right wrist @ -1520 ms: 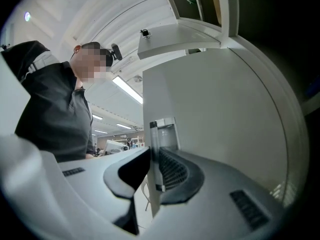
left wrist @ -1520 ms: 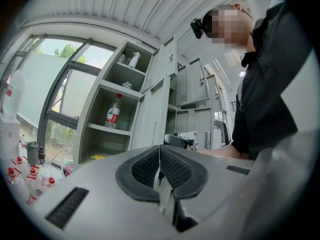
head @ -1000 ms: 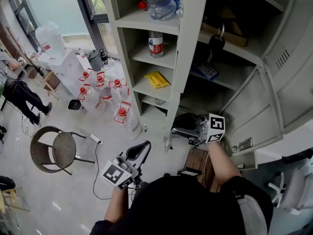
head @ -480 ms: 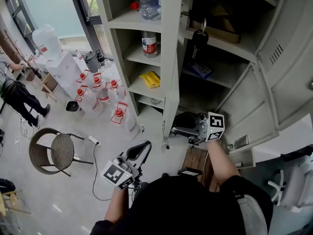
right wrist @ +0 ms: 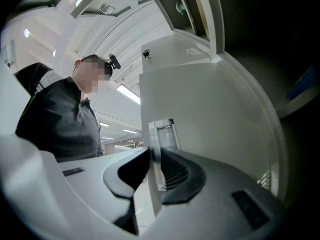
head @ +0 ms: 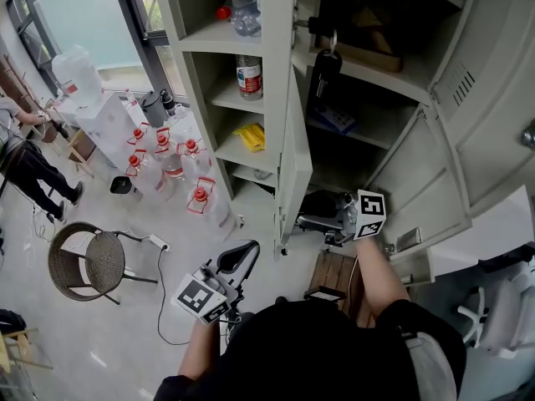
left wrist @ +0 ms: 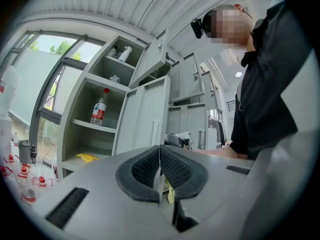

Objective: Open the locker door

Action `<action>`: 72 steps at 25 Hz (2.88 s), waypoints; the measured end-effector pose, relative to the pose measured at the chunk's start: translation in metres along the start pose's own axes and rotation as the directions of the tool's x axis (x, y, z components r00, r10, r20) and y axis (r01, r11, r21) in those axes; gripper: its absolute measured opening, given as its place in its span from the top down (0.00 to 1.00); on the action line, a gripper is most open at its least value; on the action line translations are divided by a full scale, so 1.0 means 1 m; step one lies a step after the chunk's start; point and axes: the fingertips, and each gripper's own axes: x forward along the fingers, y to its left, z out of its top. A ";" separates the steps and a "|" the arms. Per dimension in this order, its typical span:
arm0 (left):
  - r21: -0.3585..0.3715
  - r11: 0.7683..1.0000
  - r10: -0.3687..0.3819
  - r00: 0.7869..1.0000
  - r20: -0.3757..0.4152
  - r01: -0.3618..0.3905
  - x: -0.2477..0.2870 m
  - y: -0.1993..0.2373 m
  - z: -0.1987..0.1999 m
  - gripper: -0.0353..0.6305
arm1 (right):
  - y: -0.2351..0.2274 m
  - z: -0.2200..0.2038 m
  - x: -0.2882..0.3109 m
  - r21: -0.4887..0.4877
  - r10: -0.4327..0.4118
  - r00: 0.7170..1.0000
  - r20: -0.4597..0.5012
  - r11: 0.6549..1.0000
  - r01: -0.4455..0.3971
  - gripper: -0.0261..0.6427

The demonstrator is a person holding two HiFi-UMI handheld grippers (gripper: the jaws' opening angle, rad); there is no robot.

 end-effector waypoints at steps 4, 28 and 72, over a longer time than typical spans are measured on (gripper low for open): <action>-0.002 1.000 -0.005 1.000 -0.005 0.005 0.001 -0.003 0.000 0.92 | 0.001 0.001 -0.005 -0.001 -0.010 1.000 0.005 1.000 0.010 0.85; -0.002 0.998 -0.070 0.998 -0.007 0.070 0.006 -0.012 0.001 0.92 | 0.011 0.037 -0.047 -0.247 -0.477 0.878 0.032 0.848 0.469 0.92; -0.162 0.856 -0.505 0.861 -0.057 0.492 -0.165 0.011 -0.020 0.92 | 0.142 -0.074 0.178 -0.136 -0.808 0.566 0.163 0.550 0.824 0.94</action>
